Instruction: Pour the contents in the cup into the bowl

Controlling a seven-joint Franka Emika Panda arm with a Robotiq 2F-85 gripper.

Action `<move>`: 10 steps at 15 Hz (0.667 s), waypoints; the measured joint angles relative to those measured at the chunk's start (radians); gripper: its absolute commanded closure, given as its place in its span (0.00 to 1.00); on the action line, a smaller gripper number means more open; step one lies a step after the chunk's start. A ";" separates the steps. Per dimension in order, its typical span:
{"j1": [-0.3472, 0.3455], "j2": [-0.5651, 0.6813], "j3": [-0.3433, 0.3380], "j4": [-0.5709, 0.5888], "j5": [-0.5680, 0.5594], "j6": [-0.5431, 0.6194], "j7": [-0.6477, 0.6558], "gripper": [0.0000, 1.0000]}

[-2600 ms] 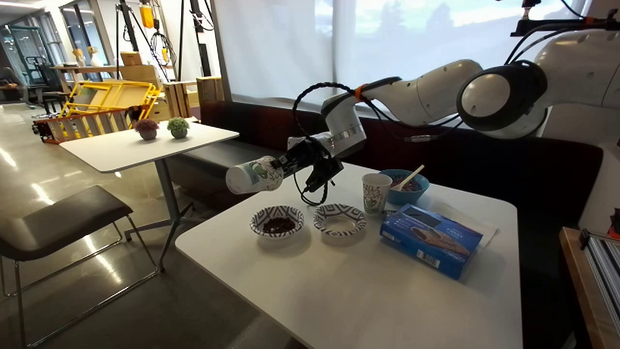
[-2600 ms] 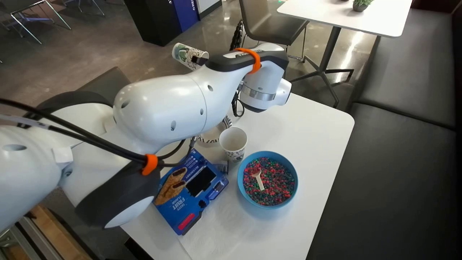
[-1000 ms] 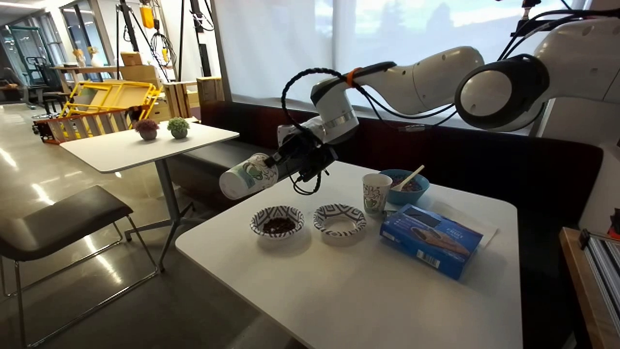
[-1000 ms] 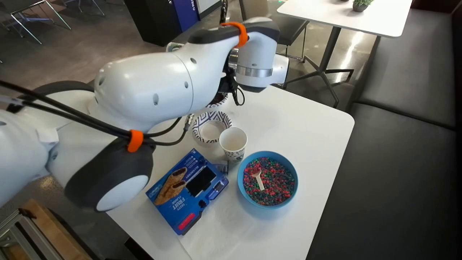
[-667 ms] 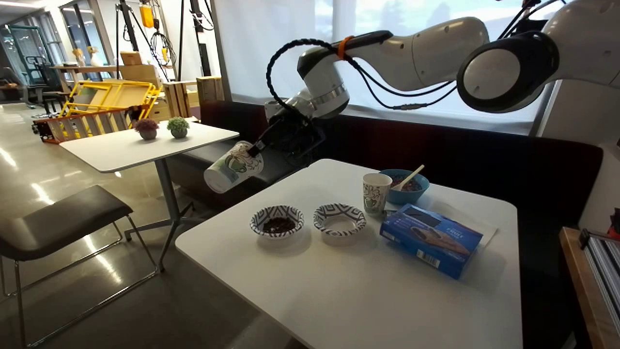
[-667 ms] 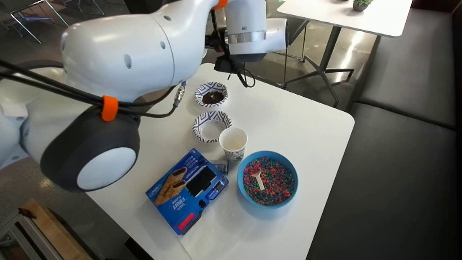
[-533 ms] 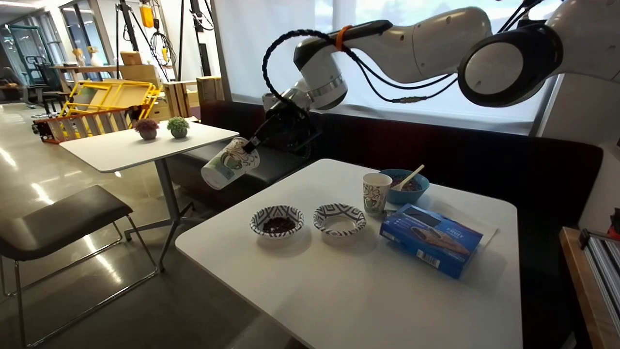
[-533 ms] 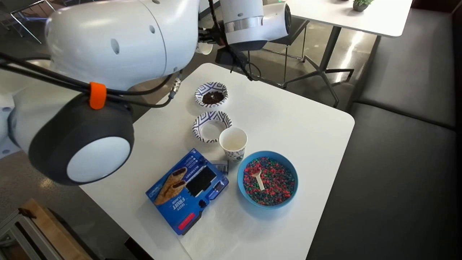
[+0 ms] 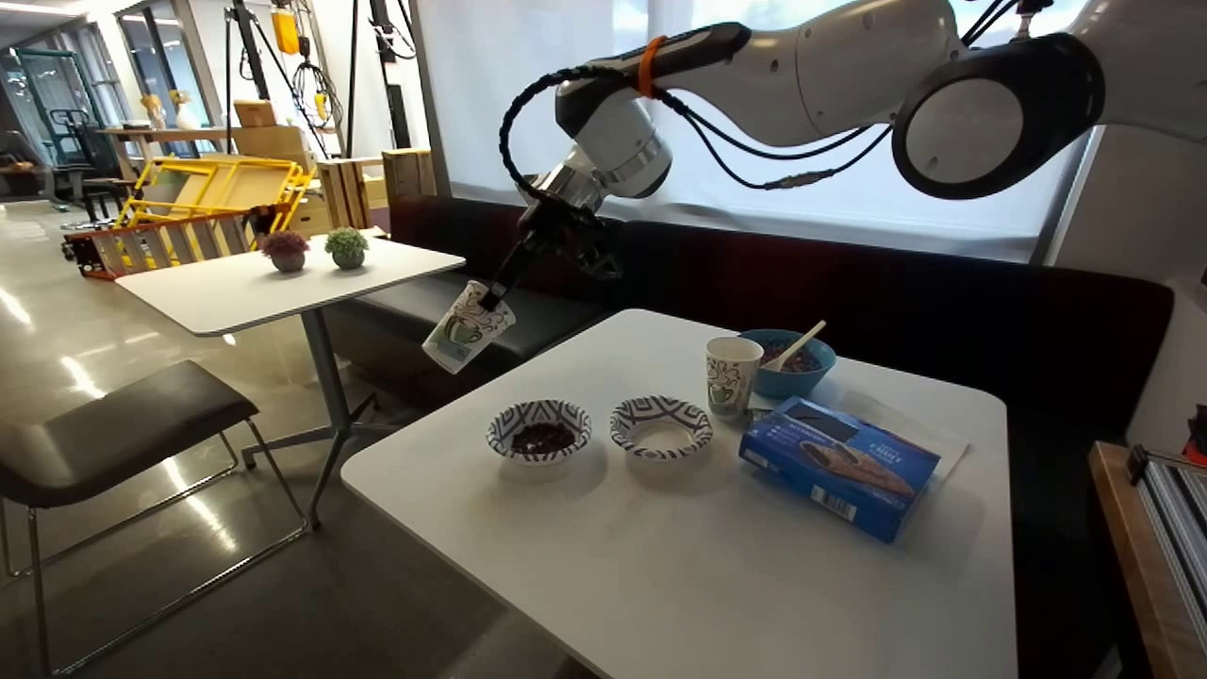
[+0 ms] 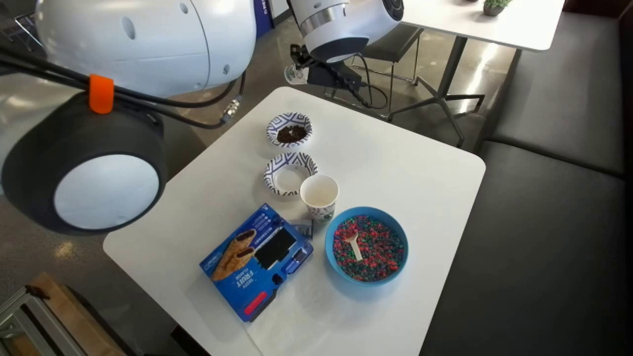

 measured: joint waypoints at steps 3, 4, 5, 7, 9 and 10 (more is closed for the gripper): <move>0.027 -0.021 -0.065 -0.059 -0.022 0.123 0.037 0.96; 0.034 -0.032 -0.081 -0.080 -0.026 0.148 0.046 0.96; 0.039 -0.041 -0.090 -0.095 -0.027 0.158 0.051 0.96; 0.043 -0.054 -0.097 -0.110 -0.029 0.162 0.055 0.96; 0.045 -0.062 -0.099 -0.121 -0.030 0.162 0.056 0.96; 0.045 -0.064 -0.100 -0.124 -0.030 0.162 0.056 0.99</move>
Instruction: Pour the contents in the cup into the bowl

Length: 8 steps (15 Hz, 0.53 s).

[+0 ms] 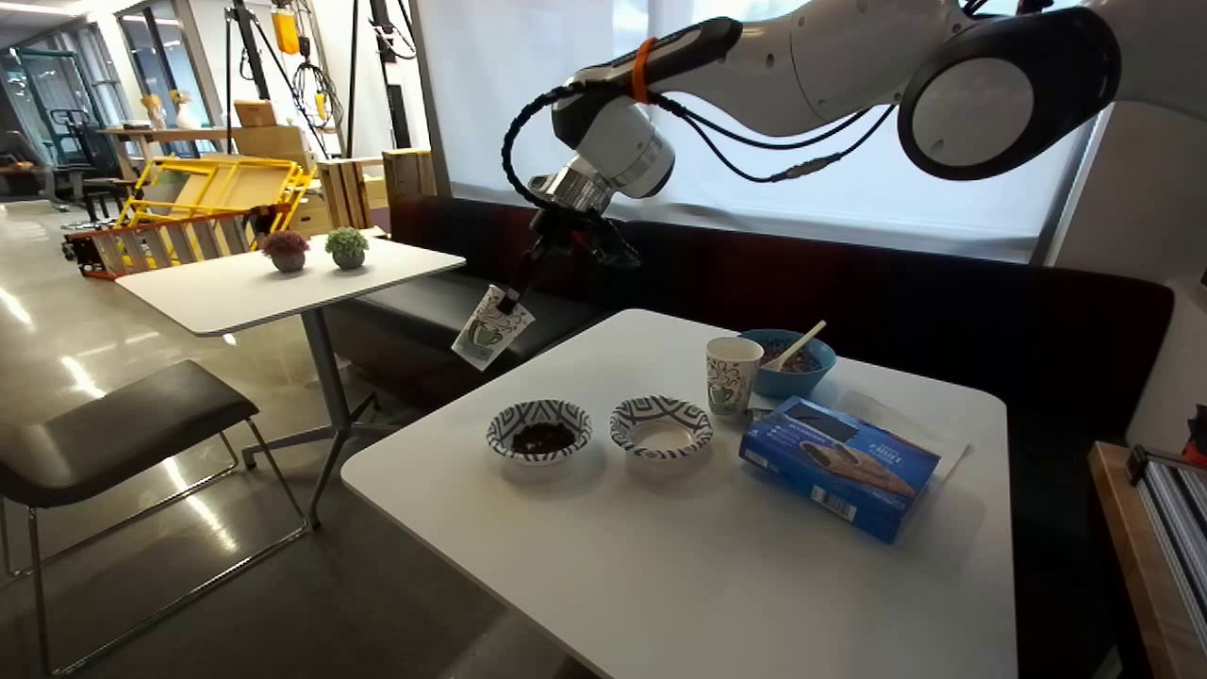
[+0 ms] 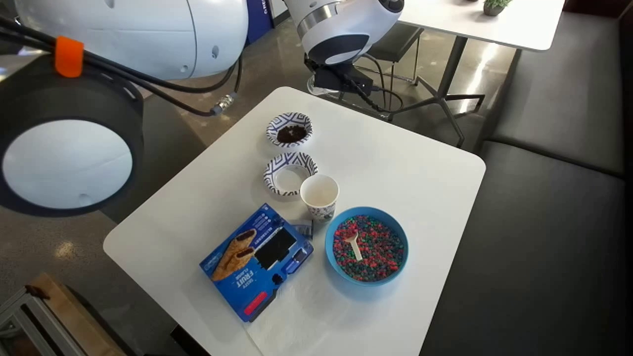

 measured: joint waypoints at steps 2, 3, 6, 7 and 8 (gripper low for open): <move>0.000 0.000 0.000 -0.001 0.000 0.000 0.000 0.99; 0.000 0.000 0.000 0.000 0.000 0.000 -0.001 0.99; 0.010 -0.002 -0.030 0.003 -0.020 0.017 0.009 0.99; 0.023 -0.005 -0.055 0.002 -0.042 0.036 0.028 0.99; 0.038 -0.008 -0.083 -0.001 -0.065 0.052 0.051 0.99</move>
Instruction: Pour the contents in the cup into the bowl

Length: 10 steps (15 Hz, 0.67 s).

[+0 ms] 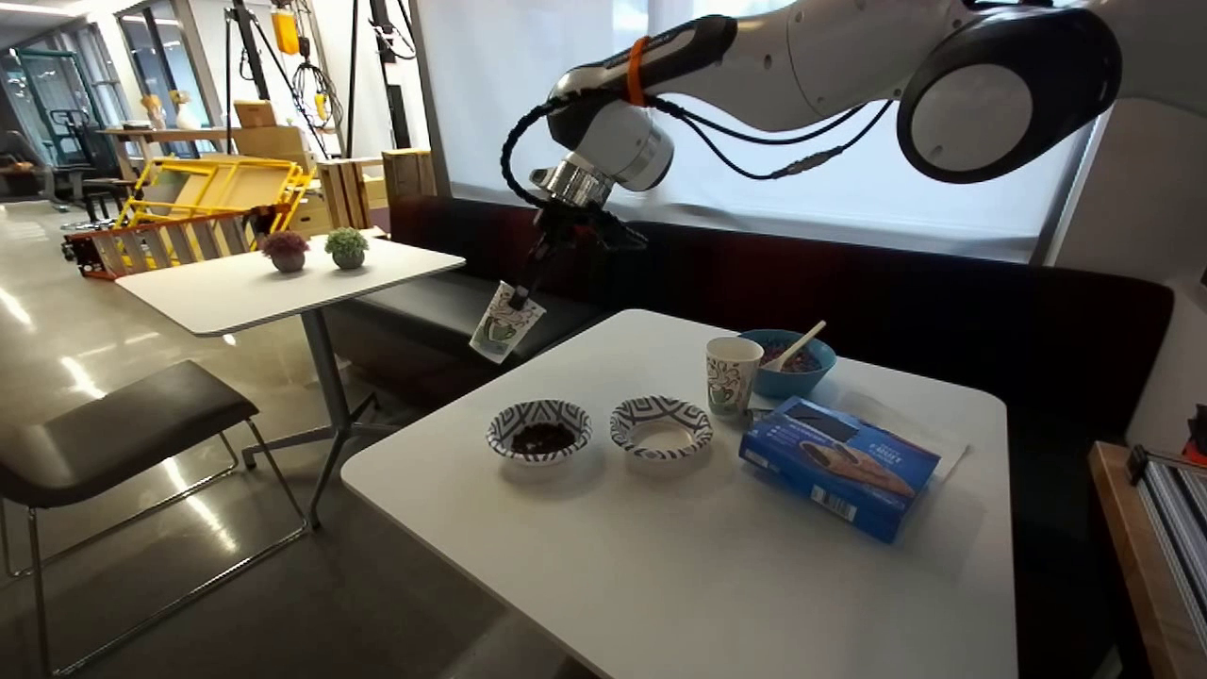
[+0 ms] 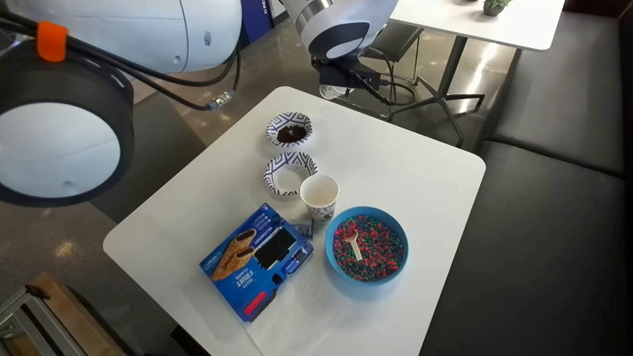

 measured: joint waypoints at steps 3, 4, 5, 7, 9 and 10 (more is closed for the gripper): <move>0.053 -0.006 -0.085 -0.013 -0.067 0.048 0.078 0.99; 0.073 -0.006 -0.114 -0.022 -0.088 0.072 0.102 0.99; 0.092 -0.006 -0.143 -0.034 -0.108 0.097 0.127 0.99; 0.130 -0.007 -0.203 -0.062 -0.149 0.142 0.181 0.99; 0.166 -0.007 -0.265 -0.094 -0.190 0.165 0.239 0.99; 0.182 -0.006 -0.295 -0.112 -0.211 0.167 0.269 0.99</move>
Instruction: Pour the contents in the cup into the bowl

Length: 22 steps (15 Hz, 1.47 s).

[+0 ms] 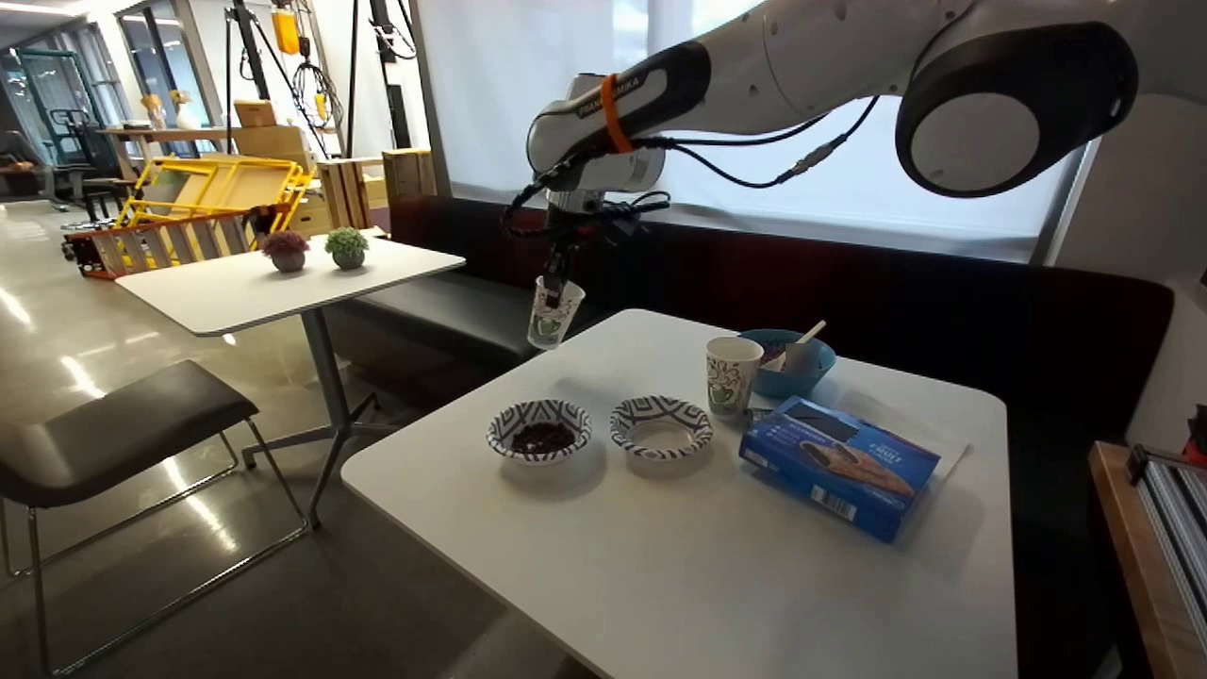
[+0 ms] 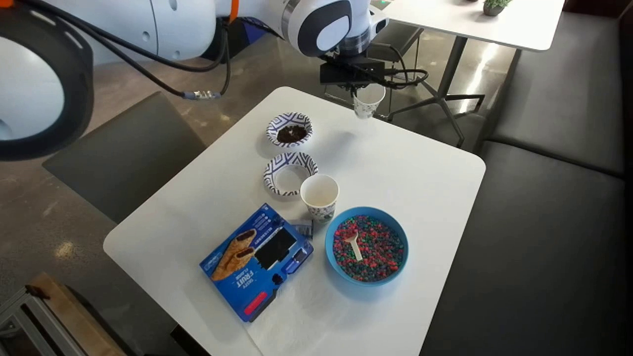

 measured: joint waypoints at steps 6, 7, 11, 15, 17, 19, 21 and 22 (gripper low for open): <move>-0.026 -0.027 0.091 -0.080 -0.456 -0.002 0.292 0.99; -0.044 -0.033 0.128 -0.084 -0.522 -0.002 0.326 0.99; -0.115 -0.047 0.248 -0.094 -0.666 -0.005 0.381 0.99; -0.177 -0.054 0.335 -0.094 -0.705 -0.039 0.382 0.64; -0.200 -0.059 0.366 -0.094 -0.709 -0.042 0.382 0.49; -0.213 -0.070 0.390 -0.096 -0.713 -0.040 0.381 0.35; -0.216 -0.093 0.405 -0.107 -0.717 -0.028 0.381 0.19; -0.216 -0.109 0.412 -0.119 -0.717 -0.019 0.382 0.11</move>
